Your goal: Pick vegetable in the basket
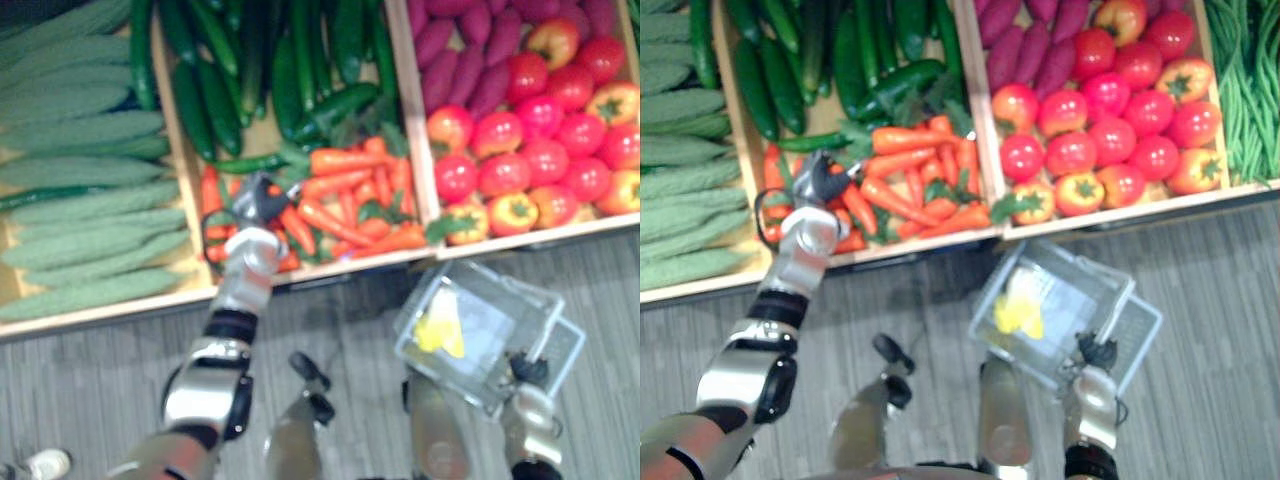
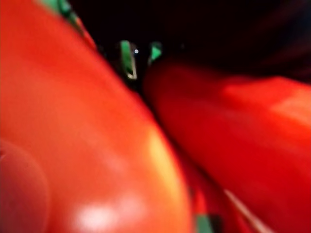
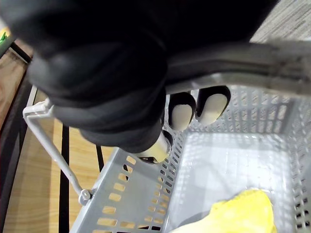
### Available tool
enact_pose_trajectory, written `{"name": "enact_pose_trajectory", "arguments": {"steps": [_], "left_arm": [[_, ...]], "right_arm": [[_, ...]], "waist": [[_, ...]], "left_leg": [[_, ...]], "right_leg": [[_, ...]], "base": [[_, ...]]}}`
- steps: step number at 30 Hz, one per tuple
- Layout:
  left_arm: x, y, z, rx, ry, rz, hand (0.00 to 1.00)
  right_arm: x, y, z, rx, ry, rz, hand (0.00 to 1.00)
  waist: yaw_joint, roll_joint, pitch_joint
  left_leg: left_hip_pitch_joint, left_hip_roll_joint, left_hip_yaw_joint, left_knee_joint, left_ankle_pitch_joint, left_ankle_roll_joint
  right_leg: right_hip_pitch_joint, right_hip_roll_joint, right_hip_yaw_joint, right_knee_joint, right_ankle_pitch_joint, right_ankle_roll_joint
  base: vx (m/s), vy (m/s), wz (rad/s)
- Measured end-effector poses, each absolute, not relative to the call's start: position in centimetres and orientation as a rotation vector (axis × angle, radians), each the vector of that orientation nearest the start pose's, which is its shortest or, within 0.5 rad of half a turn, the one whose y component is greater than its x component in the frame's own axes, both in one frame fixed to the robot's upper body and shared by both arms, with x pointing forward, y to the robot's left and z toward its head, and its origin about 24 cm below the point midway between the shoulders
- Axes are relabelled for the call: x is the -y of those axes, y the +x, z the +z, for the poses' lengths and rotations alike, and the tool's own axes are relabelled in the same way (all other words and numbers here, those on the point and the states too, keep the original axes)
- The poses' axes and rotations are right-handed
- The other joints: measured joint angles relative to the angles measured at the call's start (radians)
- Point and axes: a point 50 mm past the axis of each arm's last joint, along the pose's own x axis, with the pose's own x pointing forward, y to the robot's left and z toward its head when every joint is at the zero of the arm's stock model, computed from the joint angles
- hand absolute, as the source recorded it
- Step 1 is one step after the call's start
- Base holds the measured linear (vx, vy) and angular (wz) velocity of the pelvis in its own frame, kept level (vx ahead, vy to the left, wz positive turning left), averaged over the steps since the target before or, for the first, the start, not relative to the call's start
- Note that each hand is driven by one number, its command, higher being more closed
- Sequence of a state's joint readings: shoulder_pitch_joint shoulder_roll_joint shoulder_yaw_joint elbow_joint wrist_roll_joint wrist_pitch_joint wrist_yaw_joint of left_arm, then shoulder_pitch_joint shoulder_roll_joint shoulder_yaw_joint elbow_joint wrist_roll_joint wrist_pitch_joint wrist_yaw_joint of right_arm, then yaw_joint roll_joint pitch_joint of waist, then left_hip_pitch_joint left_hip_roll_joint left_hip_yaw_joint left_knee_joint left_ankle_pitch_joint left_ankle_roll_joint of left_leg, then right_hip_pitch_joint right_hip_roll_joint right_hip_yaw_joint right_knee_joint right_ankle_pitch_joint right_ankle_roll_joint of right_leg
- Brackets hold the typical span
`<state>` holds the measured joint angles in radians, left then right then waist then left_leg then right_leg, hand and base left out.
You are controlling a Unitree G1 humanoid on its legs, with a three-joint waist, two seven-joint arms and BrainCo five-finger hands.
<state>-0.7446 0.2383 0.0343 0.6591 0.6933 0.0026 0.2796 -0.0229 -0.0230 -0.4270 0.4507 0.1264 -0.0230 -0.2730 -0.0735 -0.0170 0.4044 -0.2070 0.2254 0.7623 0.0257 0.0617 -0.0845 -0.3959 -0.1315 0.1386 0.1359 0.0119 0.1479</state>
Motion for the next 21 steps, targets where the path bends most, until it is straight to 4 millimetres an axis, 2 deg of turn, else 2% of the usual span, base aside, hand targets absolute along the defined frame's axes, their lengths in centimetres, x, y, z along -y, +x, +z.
{"name": "enact_pose_trajectory", "arguments": {"steps": [4, 7, 10, 14, 15, 18, 21], "left_arm": [[-17.5, 38.2, 14.5, 0.238, 0.931, 0.260, 1.00], [-15.9, 37.8, 14.3, 0.258, 0.976, 0.197, 1.00], [-14.0, 36.4, 15.0, 0.367, 0.981, 0.154, 1.00], [-12.9, 34.4, 17.1, 0.535, 0.929, 0.175, 1.00], [-12.7, 33.5, 17.4, 0.583, 0.908, 0.187, 1.00], [-13.1, 32.3, 16.4, 0.584, 0.893, 0.183, 1.00], [-13.5, 31.0, 14.0, 0.531, 0.886, 0.158, 1.00]], "right_arm": [[26.0, 20.0, -5.2, -0.399, 0.139, -0.727, 1.00], [26.1, 19.6, -5.2, -0.395, 0.138, -0.733, 1.00], [26.1, 18.2, -5.9, -0.423, 0.146, -0.762, 1.00], [25.9, 15.9, -7.3, -0.493, 0.155, -0.796, 1.00], [26.0, 15.0, -7.8, -0.522, 0.152, -0.812, 1.00], [26.0, 13.9, -9.0, -0.587, 0.161, -0.830, 1.00], [25.8, 12.6, -10.3, -0.661, 0.172, -0.839, 1.00]], "waist": [[-0.003, -0.001, 0.006], [-0.004, -0.002, 0.008], [-0.003, -0.003, 0.008], [0.014, -0.002, 0.006], [0.021, 0.001, -0.006], [0.023, 0.011, -0.053], [0.020, 0.020, -0.110]], "left_leg": [[0.021, 0.006, -0.004, -0.005, 0.003, -0.003], [0.040, 0.004, -0.018, -0.016, 0.002, -0.005], [0.065, -0.006, -0.048, -0.031, 0.004, -0.005], [0.126, -0.010, -0.067, -0.042, 0.004, -0.006], [0.143, -0.020, -0.077, -0.049, 0.004, -0.006], [0.158, -0.026, -0.089, -0.061, 0.005, -0.008], [0.199, -0.031, -0.092, -0.078, 0.006, -0.011]], "right_leg": [[0.024, 0.006, -0.009, 0.000, 0.005, -0.002], [0.053, 0.001, -0.035, -0.003, 0.004, -0.001], [0.095, -0.010, -0.078, -0.006, -0.005, -0.002], [0.165, -0.017, -0.120, 0.006, -0.025, -0.006], [0.190, -0.028, -0.138, 0.009, -0.049, -0.005], [0.211, -0.030, -0.150, 0.005, -0.060, -0.004], [0.250, -0.022, -0.157, 0.002, -0.065, -0.005]], "base": [[0.08, -0.013, 0.01], [0.06, 0.009, 0.15], [0.08, 0.016, 0.28], [0.09, 0.017, 0.25], [0.06, 0.006, 0.26], [0.08, -0.007, 0.18], [0.07, 0.000, 0.02]]}}
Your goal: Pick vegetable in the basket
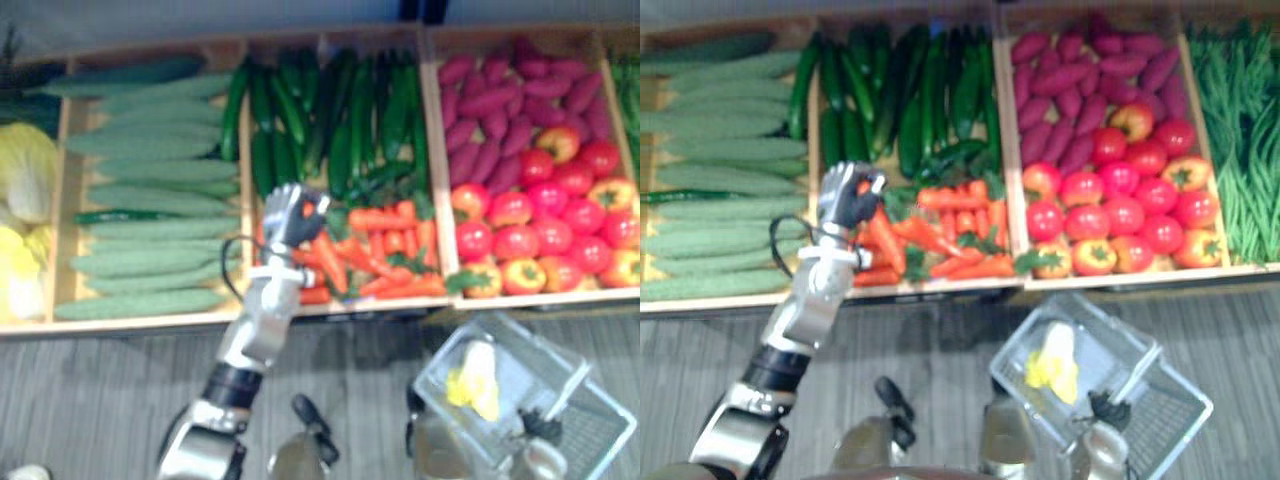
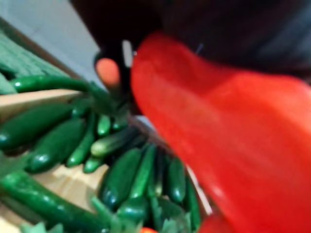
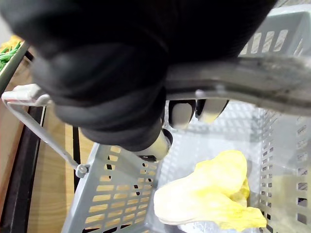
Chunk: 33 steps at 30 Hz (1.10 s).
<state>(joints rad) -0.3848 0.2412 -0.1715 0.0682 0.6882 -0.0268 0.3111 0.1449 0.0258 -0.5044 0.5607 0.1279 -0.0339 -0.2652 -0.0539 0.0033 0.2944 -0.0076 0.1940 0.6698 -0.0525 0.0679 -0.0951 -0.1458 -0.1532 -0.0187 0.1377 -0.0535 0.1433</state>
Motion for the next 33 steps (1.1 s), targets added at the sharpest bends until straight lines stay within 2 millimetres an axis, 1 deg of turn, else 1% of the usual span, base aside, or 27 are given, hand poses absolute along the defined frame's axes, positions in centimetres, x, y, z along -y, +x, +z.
{"name": "enact_pose_trajectory", "arguments": {"steps": [1, 4, 6, 7, 8, 9, 10, 11, 13, 14, 15, 16, 17, 18, 20, 21, 22, 23, 24, 25, 26, 27, 28, 29, 30, 31, 33], "left_arm": [[-13.5, 30.3, 13.5, 0.532, 0.874, 0.146, 1.00], [-13.6, 29.2, 13.2, 0.545, 0.848, 0.135, 1.00], [-13.8, 28.3, 12.4, 0.531, 0.839, 0.125, 1.00], [-14.4, 27.5, 11.5, 0.489, 0.818, 0.129, 1.00], [-14.6, 26.4, 10.0, 0.434, 0.788, 0.115, 1.00], [-14.4, 25.9, 9.2, 0.407, 0.778, 0.099, 1.00], [-13.7, 25.5, 8.1, 0.371, 0.759, 0.063, 1.00], [-12.2, 25.1, 7.2, 0.345, 0.726, 0.006, 1.00], [-10.3, 24.9, 6.5, 0.340, 0.698, -0.079, 1.00], [-9.4, 24.6, 6.2, 0.335, 0.688, -0.122, 1.00], [-8.7, 24.5, 5.8, 0.334, 0.689, -0.167, 1.00], [-8.4, 24.6, 5.7, 0.332, 0.692, -0.186, 1.00], [-8.0, 24.8, 5.6, 0.333, 0.696, -0.213, 1.00], [-7.6, 25.0, 5.3, 0.319, 0.690, -0.230, 1.00], [-7.6, 24.9, 5.0, 0.300, 0.686, -0.241, 1.00], [-7.6, 25.0, 5.0, 0.293, 0.681, -0.236, 1.00], [-7.6, 25.2, 5.0, 0.294, 0.684, -0.236, 1.00], [-7.7, 25.4, 5.0, 0.295, 0.677, -0.229, 1.00], [-7.6, 25.6, 4.8, 0.286, 0.673, -0.230, 1.00], [-7.5, 25.6, 4.6, 0.275, 0.672, -0.237, 1.00], [-7.2, 25.2, 4.0, 0.253, 0.668, -0.257, 1.00], [-7.1, 24.9, 3.2, 0.219, 0.668, -0.279, 1.00], [-7.0, 24.9, 2.8, 0.198, 0.656, -0.285, 1.00], [-7.1, 24.7, 2.0, 0.157, 0.656, -0.291, 1.00], [-7.1, 24.7, 1.7, 0.146, 0.657, -0.294, 1.00], [-7.0, 24.6, 1.4, 0.132, 0.652, -0.297, 1.00], [-6.6, 24.5, 1.1, 0.119, 0.638, -0.305, 1.00]], "right_arm": [[25.7, 12.1, -10.8, -0.691, 0.176, -0.830, 1.00], [25.6, 12.1, -11.2, -0.712, 0.179, -0.814, 1.00], [25.2, 13.2, -11.2, -0.708, 0.182, -0.781, 1.00], [25.0, 14.6, -10.7, -0.684, 0.150, -0.723, 1.00], [25.0, 16.2, -10.1, -0.658, 0.102, -0.655, 1.00], [25.0, 16.9, -9.7, -0.648, 0.074, -0.625, 1.00], [25.0, 17.4, -9.4, -0.637, 0.045, -0.595, 1.00], [25.1, 17.8, -9.1, -0.622, 0.031, -0.577, 1.00], [24.2, 17.6, -9.0, -0.617, 0.040, -0.568, 1.00], [23.5, 17.8, -8.5, -0.591, 0.055, -0.553, 1.00], [22.5, 19.0, -7.6, -0.541, 0.068, -0.521, 1.00], [22.3, 19.4, -7.2, -0.522, 0.055, -0.503, 1.00], [21.8, 20.3, -6.5, -0.489, 0.043, -0.480, 1.00], [21.6, 20.9, -5.9, -0.461, 0.035, -0.474, 1.00], [21.1, 21.6, -5.3, -0.431, 0.018, -0.458, 1.00], [20.2, 22.1, -5.1, -0.425, -0.012, -0.399, 1.00], [19.4, 22.7, -4.8, -0.408, -0.022, -0.362, 1.00], [18.6, 23.8, -3.8, -0.363, -0.045, -0.319, 1.00], [17.5, 24.6, -3.2, -0.335, -0.058, -0.275, 1.00], [17.0, 24.9, -3.0, -0.326, -0.063, -0.248, 1.00], [16.1, 25.3, -2.6, -0.309, -0.064, -0.211, 1.00], [15.2, 25.6, -2.1, -0.286, -0.060, -0.177, 1.00], [14.8, 25.8, -1.8, -0.272, -0.062, -0.155, 1.00], [14.1, 25.9, -1.6, -0.263, -0.066, -0.107, 1.00], [13.8, 25.8, -1.6, -0.261, -0.071, -0.089, 1.00], [13.1, 25.5, -1.7, -0.262, -0.079, -0.047, 1.00], [12.4, 25.1, -1.4, -0.245, -0.092, 0.002, 1.00]], "waist": [[-0.001, 0.001, -0.029], [0.000, -0.003, -0.043], [0.002, -0.018, -0.049], [0.004, -0.016, -0.054], [0.013, -0.006, -0.061], [0.021, 0.016, -0.073], [0.031, 0.042, -0.089], [0.027, 0.055, -0.097], [0.020, 0.028, -0.092], [0.029, -0.001, -0.094], [0.029, -0.017, -0.098], [0.027, -0.016, -0.098], [0.031, -0.015, -0.097], [0.029, -0.016, -0.095], [0.029, -0.027, -0.092], [0.020, -0.038, -0.087], [0.024, -0.035, -0.089], [0.045, 0.008, -0.098], [0.040, -0.005, -0.102], [0.036, -0.006, -0.102], [0.036, -0.009, -0.104], [0.054, -0.017, -0.109], [0.062, -0.016, -0.108], [0.056, -0.007, -0.112], [0.052, -0.006, -0.113], [0.056, -0.007, -0.112], [0.054, -0.008, -0.114]], "left_leg": [[0.006, -0.003, -0.003, -0.001, 0.000, 0.000], [0.030, -0.005, -0.021, 0.013, -0.006, -0.004], [0.000, 0.013, -0.122, 0.132, -0.051, -0.002], [-0.044, 0.020, -0.284, 0.245, -0.124, 0.020], [-0.068, 0.000, -0.481, 0.334, -0.221, 0.006], [-0.068, -0.006, -0.551, 0.355, -0.265, -0.006], [-0.066, -0.006, -0.629, 0.362, -0.315, -0.037], [-0.050, -0.010, -0.656, 0.354, -0.368, -0.054], [-0.018, -0.038, -0.599, 0.352, -0.374, -0.050], [-0.007, -0.050, -0.543, 0.351, -0.376, -0.046], [-0.009, -0.054, -0.486, 0.352, -0.375, -0.034], [-0.014, -0.048, -0.456, 0.342, -0.367, -0.022], [-0.021, -0.035, -0.384, 0.301, -0.337, 0.001], [-0.008, -0.042, -0.319, 0.273, -0.317, 0.010], [0.029, -0.066, -0.232, 0.301, -0.318, 0.012], [0.029, -0.079, -0.221, 0.322, -0.328, 0.035], [0.029, -0.098, -0.226, 0.300, -0.336, 0.049], [0.032, -0.092, -0.175, 0.236, -0.318, 0.089], [0.048, -0.081, -0.073, 0.234, -0.313, 0.083], [0.049, -0.075, -0.048, 0.234, -0.312, 0.081], [0.056, -0.064, 0.012, 0.234, -0.306, 0.073], [0.062, -0.058, 0.079, 0.234, -0.303, 0.067], [0.066, -0.051, 0.112, 0.236, -0.300, 0.060], [0.070, -0.026, 0.146, 0.240, -0.288, 0.051], [0.075, -0.013, 0.150, 0.243, -0.283, 0.045], [0.098, 0.020, 0.170, 0.271, -0.280, 0.040], [0.097, 0.087, 0.153, 0.391, -0.281, 0.041]], "right_leg": [[0.011, 0.002, 0.000, -0.009, 0.000, 0.000], [0.040, 0.004, 0.017, -0.022, 0.000, 0.000], [0.032, 0.005, 0.065, -0.021, 0.000, -0.001], [0.022, 0.014, 0.123, -0.013, 0.001, -0.001], [-0.010, 0.043, 0.205, 0.001, 0.006, 0.005], [-0.027, 0.061, 0.245, 0.008, 0.009, 0.010], [-0.046, 0.090, 0.283, 0.018, 0.014, 0.018], [-0.061, 0.103, 0.321, 0.022, 0.020, 0.029], [-0.066, 0.083, 0.372, 0.017, 0.048, 0.051], [-0.086, 0.077, 0.396, 0.015, 0.075, 0.049], [-0.122, 0.072, 0.358, 0.001, 0.141, 0.013], [-0.132, 0.066, 0.297, -0.036, 0.196, -0.037], [-0.167, 0.045, 0.102, -0.030, 0.210, -0.133], [-0.216, 0.005, -0.112, 0.123, 0.114, -0.169], [-0.221, -0.052, -0.308, 0.247, 0.038, -0.187], [-0.215, -0.028, -0.319, 0.219, 0.091, -0.245], [-0.207, 0.003, -0.292, 0.155, 0.146, -0.241], [-0.161, 0.064, -0.286, 0.043, 0.193, -0.233], [-0.169, 0.005, -0.404, 0.224, 0.002, -0.252], [-0.160, -0.024, -0.447, 0.288, -0.056, -0.237], [-0.126, -0.072, -0.514, 0.333, -0.113, -0.184], [-0.090, -0.091, -0.535, 0.305, -0.150, -0.123], [-0.092, -0.087, -0.537, 0.278, -0.147, -0.114], [-0.088, -0.034, -0.511, 0.215, -0.102, -0.146], [-0.078, -0.007, -0.497, 0.185, -0.089, -0.156], [-0.047, 0.046, -0.462, 0.129, -0.063, -0.176], [-0.001, 0.105, -0.401, 0.057, -0.035, -0.195]], "base": [[0.05, -0.004, 0.01], [0.02, -0.010, -0.10], [-0.01, -0.071, -0.58], [-0.04, -0.074, -1.43], [-0.07, 0.023, -1.73], [-0.08, 0.103, -1.84], [-0.09, 0.146, -1.45], [-0.08, 0.187, -1.28], [-0.11, 0.215, -0.88], [-0.14, 0.168, -1.25], [-0.12, 0.116, -1.35], [-0.17, 0.086, -1.45], [-0.19, 0.042, -1.35], [-0.18, 0.030, -1.35], [-0.13, 0.075, -1.49], [-0.20, 0.073, -1.71], [-0.29, 0.068, -2.20], [-0.25, 0.072, -2.35], [-0.20, 0.055, -2.22], [-0.11, -0.016, -1.75], [-0.06, -0.077, -1.67], [-0.05, -0.139, -1.76], [-0.03, -0.193, -1.64], [-0.02, -0.151, -1.06], [0.05, -0.235, -1.17], [0.07, -0.229, -1.04], [0.05, -0.215, -1.11]]}}
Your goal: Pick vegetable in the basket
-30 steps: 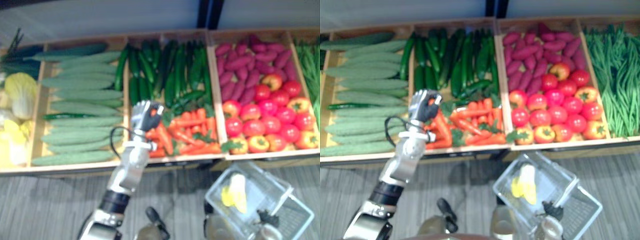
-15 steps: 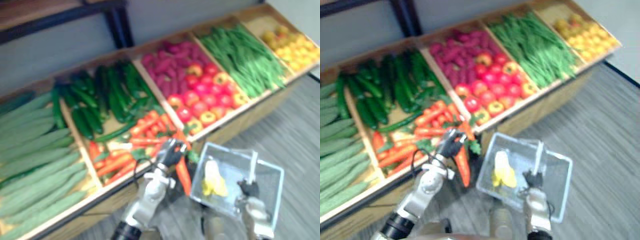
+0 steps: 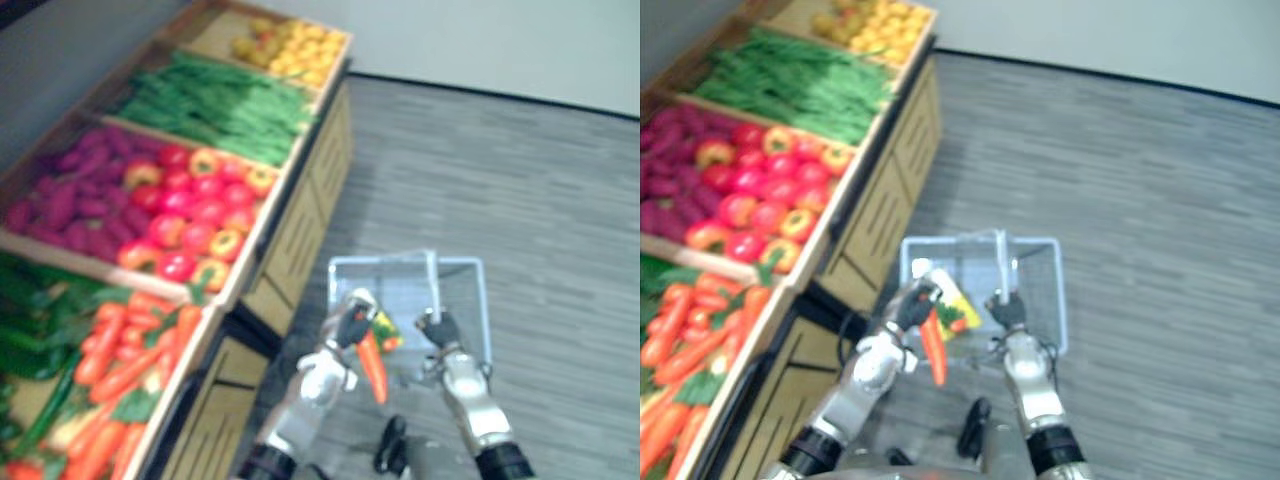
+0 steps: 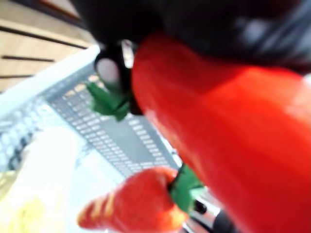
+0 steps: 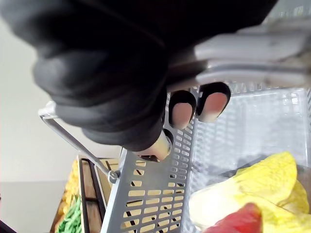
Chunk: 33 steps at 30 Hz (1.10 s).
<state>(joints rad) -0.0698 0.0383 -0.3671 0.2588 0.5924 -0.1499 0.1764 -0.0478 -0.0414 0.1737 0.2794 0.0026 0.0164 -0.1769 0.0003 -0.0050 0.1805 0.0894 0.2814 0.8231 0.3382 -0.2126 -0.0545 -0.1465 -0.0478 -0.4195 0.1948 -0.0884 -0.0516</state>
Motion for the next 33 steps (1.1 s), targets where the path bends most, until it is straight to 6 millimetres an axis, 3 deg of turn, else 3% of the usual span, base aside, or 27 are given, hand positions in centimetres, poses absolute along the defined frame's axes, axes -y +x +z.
{"name": "enact_pose_trajectory", "arguments": {"steps": [1, 2, 3, 5, 7, 9, 10, 12, 15, 19, 23, 30, 33], "left_arm": [[-6.6, 24.5, 1.1, 0.118, 0.637, -0.299, 1.00], [-6.7, 24.5, 0.8, 0.110, 0.638, -0.293, 1.00], [-6.8, 24.4, 0.6, 0.099, 0.640, -0.292, 1.00], [-6.7, 23.8, -0.2, 0.062, 0.639, -0.300, 1.00], [-6.2, 23.5, -0.5, 0.062, 0.639, -0.318, 1.00], [-5.4, 23.3, -0.9, 0.054, 0.637, -0.341, 1.00], [-5.3, 23.1, -1.3, 0.041, 0.643, -0.355, 0.00], [-4.7, 22.7, -2.0, 0.018, 0.662, -0.396, 0.00], [-4.1, 22.4, -2.8, -0.006, 0.700, -0.439, 0.00], [-4.0, 22.8, -3.6, -0.037, 0.754, -0.459, 0.00], [-4.5, 24.0, -3.6, -0.038, 0.816, -0.439, 0.00], [-5.2, 24.5, -3.9, -0.055, 0.846, -0.402, 0.00], [-6.1, 25.1, -3.4, -0.041, 0.847, -0.352, 0.00]], "right_arm": [[11.9, 25.1, -1.1, -0.233, -0.096, 0.033, 1.00], [11.0, 25.2, -0.6, -0.209, -0.092, 0.070, 1.00], [10.5, 25.3, -0.4, -0.199, -0.091, 0.090, 1.00], [9.3, 25.6, 0.1, -0.178, -0.081, 0.135, 1.00], [9.5, 25.7, 0.2, -0.178, -0.059, 0.126, 1.00], [9.6, 25.7, 0.1, -0.183, -0.049, 0.120, 1.00], [9.5, 25.6, 0.1, -0.183, -0.046, 0.126, 1.00], [9.4, 25.6, 0.2, -0.183, -0.027, 0.129, 1.00], [9.0, 25.0, 0.4, -0.179, 0.031, 0.148, 1.00], [7.5, 23.9, 0.9, -0.180, 0.142, 0.233, 1.00], [6.9, 22.8, 0.3, -0.195, 0.226, 0.297, 1.00], [8.2, 21.8, -3.5, -0.356, 0.281, 0.241, 1.00], [10.6, 20.7, -6.4, -0.479, 0.260, 0.123, 1.00]], "waist": [[0.001, 0.000, 0.000], [0.010, -0.001, 0.000], [0.014, -0.001, 0.000], [0.031, 0.000, -0.001], [0.030, 0.003, -0.002], [0.028, 0.006, -0.009], [0.024, -0.002, -0.014], [0.025, -0.010, -0.019], [0.029, -0.002, -0.029], [0.024, -0.003, -0.038], [-0.001, 0.003, -0.052], [-0.024, 0.002, -0.052], [-0.024, 0.001, -0.052]], "left_leg": [[-0.020, 0.026, -0.052, 0.080, -0.006, 0.007], [-0.061, 0.018, -0.195, 0.154, -0.038, 0.024], [-0.078, -0.009, -0.289, 0.165, -0.058, 0.018], [-0.115, -0.151, -0.630, 0.107, -0.105, -0.012], [-0.132, -0.189, -0.734, 0.015, -0.087, 0.001], [-0.144, -0.175, -0.717, -0.072, 0.001, 0.005], [-0.135, -0.179, -0.717, -0.102, 0.004, 0.007], [-0.119, -0.204, -0.712, -0.166, 0.033, 0.023], [-0.095, -0.235, -0.694, -0.225, 0.070, 0.030], [-0.068, -0.251, -0.669, -0.234, 0.075, 0.028], [-0.047, -0.263, -0.669, -0.278, 0.089, 0.037], [-0.026, -0.270, -0.669, -0.304, 0.095, 0.044], [-0.015, -0.272, -0.669, -0.320, 0.101, 0.051]], "right_leg": [[0.014, 0.022, 0.037, -0.027, 0.013, -0.006], [0.023, 0.046, 0.098, -0.052, 0.028, -0.012], [0.027, 0.053, 0.129, -0.062, 0.037, -0.012], [0.046, 0.068, 0.233, -0.097, 0.063, -0.007], [0.063, 0.079, 0.259, -0.115, 0.081, -0.002], [0.066, 0.094, 0.265, -0.114, 0.083, 0.003], [0.062, 0.089, 0.270, -0.118, 0.086, 0.008], [0.063, 0.068, 0.276, -0.146, 0.102, 0.030], [0.073, 0.046, 0.294, -0.187, 0.128, 0.052], [0.121, 0.035, 0.318, -0.256, 0.162, 0.061], [0.138, 0.030, 0.319, -0.300, 0.190, 0.068], [0.149, 0.025, 0.319, -0.303, 0.202, 0.078], [0.153, 0.023, 0.318, -0.308, 0.203, 0.080]], "base": [[0.03, -0.124, -1.23], [0.02, -0.101, -1.26], [0.01, -0.057, -1.62], [0.01, -0.013, -1.52], [0.01, 0.044, -0.65], [0.01, 0.131, -0.21], [0.03, 0.145, 0.00], [0.02, 0.145, 0.05], [0.04, 0.167, -0.07], [0.04, 0.100, -0.15], [0.00, 0.024, -0.01], [-0.05, 0.035, -0.01], [-0.04, 0.024, 0.01]]}}
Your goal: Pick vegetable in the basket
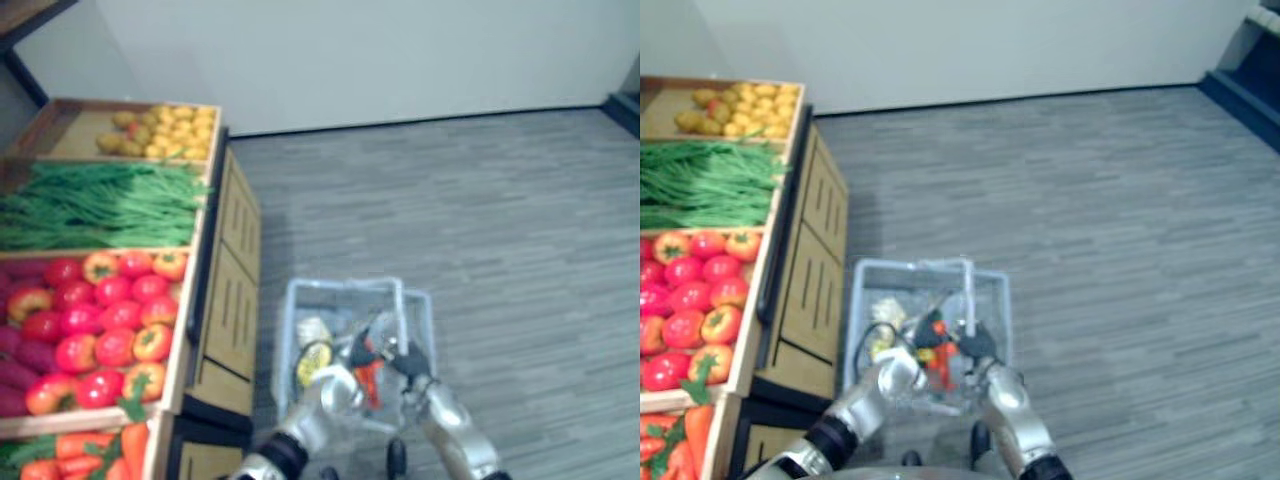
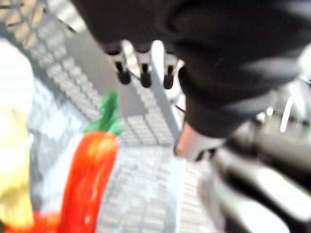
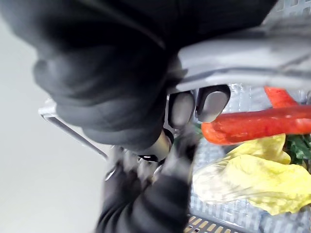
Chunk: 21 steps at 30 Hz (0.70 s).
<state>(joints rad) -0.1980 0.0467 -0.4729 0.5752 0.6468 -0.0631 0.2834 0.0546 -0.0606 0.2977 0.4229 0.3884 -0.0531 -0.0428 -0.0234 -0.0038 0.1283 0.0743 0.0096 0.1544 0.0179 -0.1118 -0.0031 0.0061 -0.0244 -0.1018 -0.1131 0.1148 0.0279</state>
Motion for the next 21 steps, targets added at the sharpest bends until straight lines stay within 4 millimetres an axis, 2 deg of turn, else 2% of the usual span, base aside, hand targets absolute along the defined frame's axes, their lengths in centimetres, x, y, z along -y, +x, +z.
{"name": "enact_pose_trajectory", "arguments": {"steps": [3, 5, 6, 10, 13, 16, 19, 20, 21], "left_arm": [[-7.8, 26.3, -1.2, 0.029, 0.816, -0.243, 0.00], [-8.8, 26.7, 0.0, 0.073, 0.787, -0.195, 0.00], [-9.9, 26.9, 0.4, 0.079, 0.776, -0.156, 0.00], [-12.3, 26.4, 0.1, 0.038, 0.757, -0.065, 0.00], [-15.1, 25.3, -1.1, -0.052, 0.724, 0.028, 0.00], [-17.5, 24.1, -2.2, -0.140, 0.664, 0.121, 0.00], [-19.7, 22.2, -5.9, -0.361, 0.619, 0.160, 0.00], [-20.5, 20.7, -8.2, -0.499, 0.610, 0.154, 0.00], [-20.8, 19.7, -9.4, -0.578, 0.591, 0.152, 0.00]], "right_arm": [[14.7, 18.3, -9.3, -0.613, 0.199, -0.064, 1.00], [16.6, 17.5, -10.1, -0.658, 0.148, -0.152, 1.00], [18.1, 17.0, -10.3, -0.669, 0.122, -0.213, 1.00], [21.1, 15.7, -10.6, -0.685, 0.104, -0.366, 1.00], [23.2, 14.0, -11.5, -0.742, 0.124, -0.508, 1.00], [24.4, 12.5, -12.3, -0.793, 0.142, -0.602, 1.00], [24.9, 11.4, -12.9, -0.839, 0.152, -0.656, 1.00], [24.9, 11.4, -12.9, -0.845, 0.147, -0.664, 1.00], [24.9, 11.4, -13.0, -0.851, 0.141, -0.661, 1.00]], "waist": [[-0.001, 0.000, 0.000], [-0.003, 0.000, 0.000], [-0.004, 0.001, 0.000], [-0.005, 0.001, 0.000], [-0.003, 0.001, 0.000], [-0.003, 0.001, 0.000], [-0.003, 0.005, -0.003], [-0.003, 0.006, -0.004], [-0.004, 0.006, -0.004]], "left_leg": [[0.001, -0.001, -0.005, -0.015, 0.009, -0.001], [0.000, 0.000, -0.006, -0.016, 0.009, 0.000], [0.000, 0.000, -0.010, -0.016, 0.010, 0.000], [0.000, 0.000, -0.028, -0.016, 0.012, -0.001], [0.001, -0.001, -0.031, -0.015, 0.013, 0.000], [0.006, -0.003, -0.033, -0.015, 0.014, 0.000], [0.016, -0.004, -0.032, -0.016, 0.015, 0.001], [0.017, -0.006, -0.030, -0.017, 0.015, 0.000], [0.017, -0.006, -0.028, -0.017, 0.014, 0.000]], "right_leg": [[-0.003, -0.001, -0.009, 0.000, 0.000, 0.000], [-0.004, 0.000, -0.010, 0.000, 0.000, 0.001], [-0.003, -0.001, -0.014, 0.003, 0.000, 0.001], [0.002, -0.002, -0.034, 0.004, -0.001, 0.001], [0.005, -0.004, -0.040, 0.004, -0.001, 0.001], [0.011, -0.005, -0.043, 0.002, -0.001, 0.001], [0.022, -0.007, -0.044, -0.001, -0.002, 0.001], [0.021, -0.008, -0.042, -0.001, -0.002, 0.002], [0.021, -0.008, -0.040, -0.001, -0.002, 0.002]], "base": [[-0.01, 0.016, 0.06], [0.01, 0.009, 0.02], [0.02, 0.016, 0.04], [0.01, 0.018, 0.12], [0.00, 0.014, 0.03], [-0.03, 0.020, 0.03], [-0.05, 0.024, -0.01], [-0.04, 0.019, -0.04], [-0.06, 0.024, -0.08]]}}
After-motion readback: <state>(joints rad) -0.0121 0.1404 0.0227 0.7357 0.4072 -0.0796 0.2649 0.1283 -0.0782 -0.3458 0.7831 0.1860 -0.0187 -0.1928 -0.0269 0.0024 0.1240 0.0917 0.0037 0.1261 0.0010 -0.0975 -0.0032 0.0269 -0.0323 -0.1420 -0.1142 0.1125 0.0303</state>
